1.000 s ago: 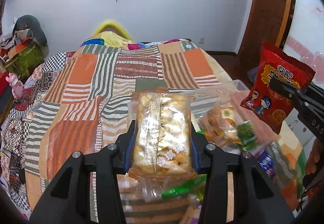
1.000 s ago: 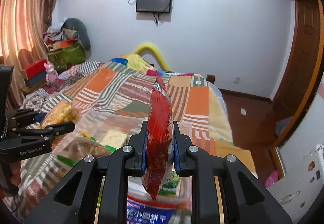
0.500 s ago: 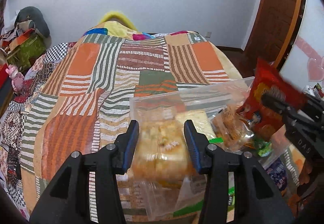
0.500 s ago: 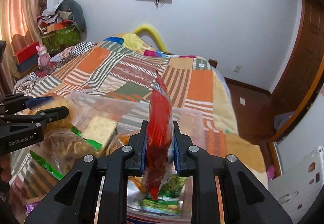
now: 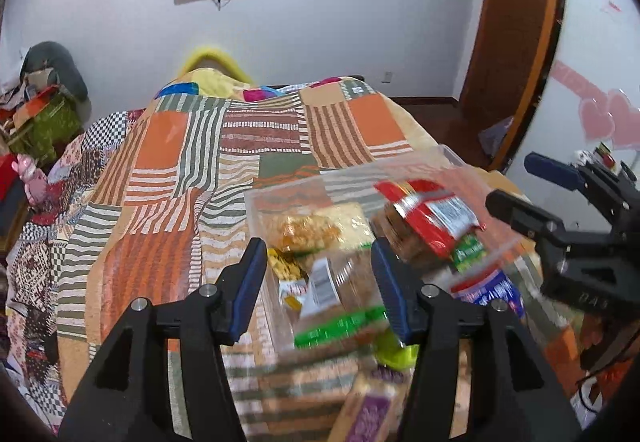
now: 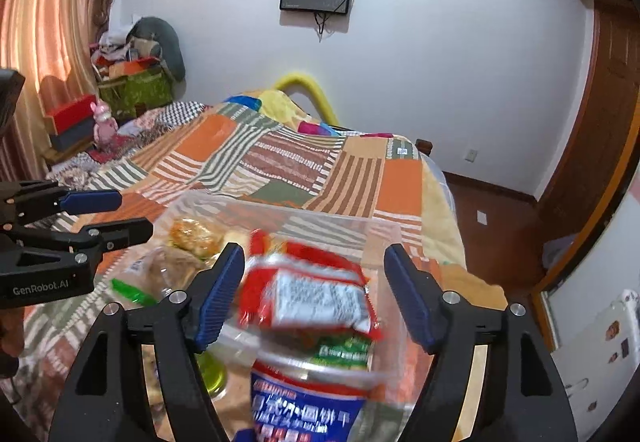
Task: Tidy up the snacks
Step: 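Drop the cracker bag and red chip bag into the clear box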
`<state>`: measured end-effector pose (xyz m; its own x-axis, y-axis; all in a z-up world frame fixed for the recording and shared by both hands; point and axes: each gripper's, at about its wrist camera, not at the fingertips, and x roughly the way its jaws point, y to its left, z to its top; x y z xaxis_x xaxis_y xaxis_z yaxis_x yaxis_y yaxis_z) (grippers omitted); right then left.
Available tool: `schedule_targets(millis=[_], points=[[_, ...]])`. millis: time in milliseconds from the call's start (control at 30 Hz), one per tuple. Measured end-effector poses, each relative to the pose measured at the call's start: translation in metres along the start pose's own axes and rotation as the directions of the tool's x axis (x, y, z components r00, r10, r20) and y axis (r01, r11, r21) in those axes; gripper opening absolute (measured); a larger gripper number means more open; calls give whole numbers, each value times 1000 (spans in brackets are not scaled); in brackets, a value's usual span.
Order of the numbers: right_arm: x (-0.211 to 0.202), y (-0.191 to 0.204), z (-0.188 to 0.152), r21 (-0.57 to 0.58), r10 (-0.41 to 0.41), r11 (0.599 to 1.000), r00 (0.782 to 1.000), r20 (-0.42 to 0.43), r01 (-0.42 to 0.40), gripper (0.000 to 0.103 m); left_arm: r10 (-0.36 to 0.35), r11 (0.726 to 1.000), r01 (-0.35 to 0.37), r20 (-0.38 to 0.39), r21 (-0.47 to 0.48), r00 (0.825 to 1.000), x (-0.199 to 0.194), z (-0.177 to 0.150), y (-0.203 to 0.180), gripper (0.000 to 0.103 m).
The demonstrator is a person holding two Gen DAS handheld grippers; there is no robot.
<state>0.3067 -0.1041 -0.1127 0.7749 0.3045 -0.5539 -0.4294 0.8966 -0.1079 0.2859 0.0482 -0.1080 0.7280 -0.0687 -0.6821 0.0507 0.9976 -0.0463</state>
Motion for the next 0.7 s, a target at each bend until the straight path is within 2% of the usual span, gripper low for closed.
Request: schedule_targets(millis=[200,400,700], points=[[-11,-5,-13,47,34,998,999,-16,-33,72,-11,1000,12,-21,23,1000,-18,-26,-5,58],[-10,-8,-39,103,62,993,995,-77,-54,72,-28,999,31,-84,32,996,-17,-60,-9,58],[0,-9,-77,156,102,985,976,-193,-72,72,-93,994,104,-224,34,970,9,-110,-14,58]])
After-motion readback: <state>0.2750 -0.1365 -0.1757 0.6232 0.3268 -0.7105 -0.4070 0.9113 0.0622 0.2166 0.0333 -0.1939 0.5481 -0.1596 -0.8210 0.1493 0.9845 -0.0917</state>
